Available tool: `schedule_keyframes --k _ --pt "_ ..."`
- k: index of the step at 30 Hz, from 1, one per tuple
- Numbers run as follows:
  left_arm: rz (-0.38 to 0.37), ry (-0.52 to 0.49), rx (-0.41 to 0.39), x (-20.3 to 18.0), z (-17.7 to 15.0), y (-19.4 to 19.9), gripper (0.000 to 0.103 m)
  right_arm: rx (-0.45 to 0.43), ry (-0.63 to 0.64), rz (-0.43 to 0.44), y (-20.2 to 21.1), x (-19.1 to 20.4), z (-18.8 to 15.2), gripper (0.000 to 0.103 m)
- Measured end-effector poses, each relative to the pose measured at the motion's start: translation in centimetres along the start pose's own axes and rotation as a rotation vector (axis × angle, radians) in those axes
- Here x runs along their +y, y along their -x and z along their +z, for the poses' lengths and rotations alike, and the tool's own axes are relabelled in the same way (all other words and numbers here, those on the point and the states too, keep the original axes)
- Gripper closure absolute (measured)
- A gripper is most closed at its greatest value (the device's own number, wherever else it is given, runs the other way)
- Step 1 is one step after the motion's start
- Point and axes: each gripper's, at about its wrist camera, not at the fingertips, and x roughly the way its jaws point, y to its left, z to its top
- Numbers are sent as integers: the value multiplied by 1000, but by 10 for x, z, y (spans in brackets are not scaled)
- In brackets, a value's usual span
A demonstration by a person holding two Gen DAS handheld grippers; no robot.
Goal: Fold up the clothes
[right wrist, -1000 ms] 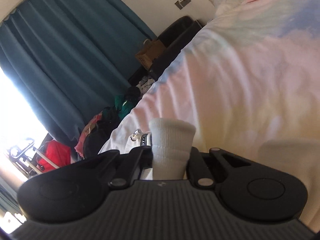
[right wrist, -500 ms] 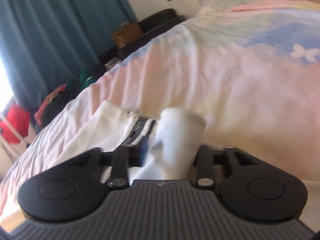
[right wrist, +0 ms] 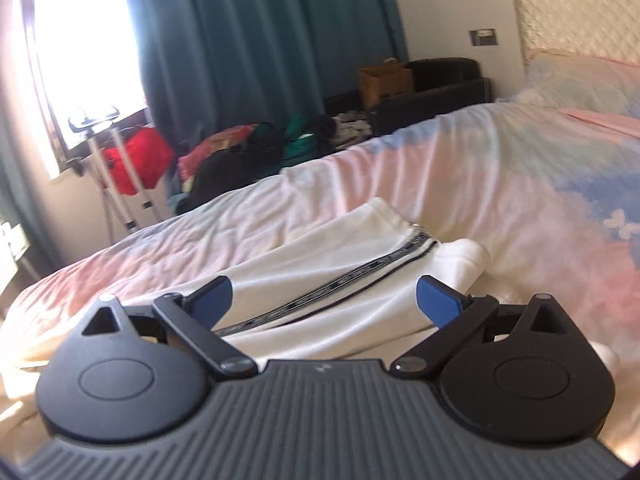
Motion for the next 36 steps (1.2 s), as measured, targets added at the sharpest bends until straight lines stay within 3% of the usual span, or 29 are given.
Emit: schedule_keyframes --k 6,10,12,14,19,26,36 --pt "62 7 -23 13 3 34 23 0 37 90 39 16 -8 3" --pt "138 44 1 35 5 52 17 7 75 99 39 25 -11 3" --pt "189 79 21 49 5 57 5 22 86 98 35 27 -14 3" --pt "238 139 44 66 6 60 1 41 93 94 29 28 -17 3" --pt "374 298 144 118 11 60 1 69 121 53 22 25 -19 3" --pt "575 269 165 165 15 65 1 88 34 23 23 7 -16 3" --pt "611 433 276 212 -10 62 1 122 -34 10 17 -6 -14 3"
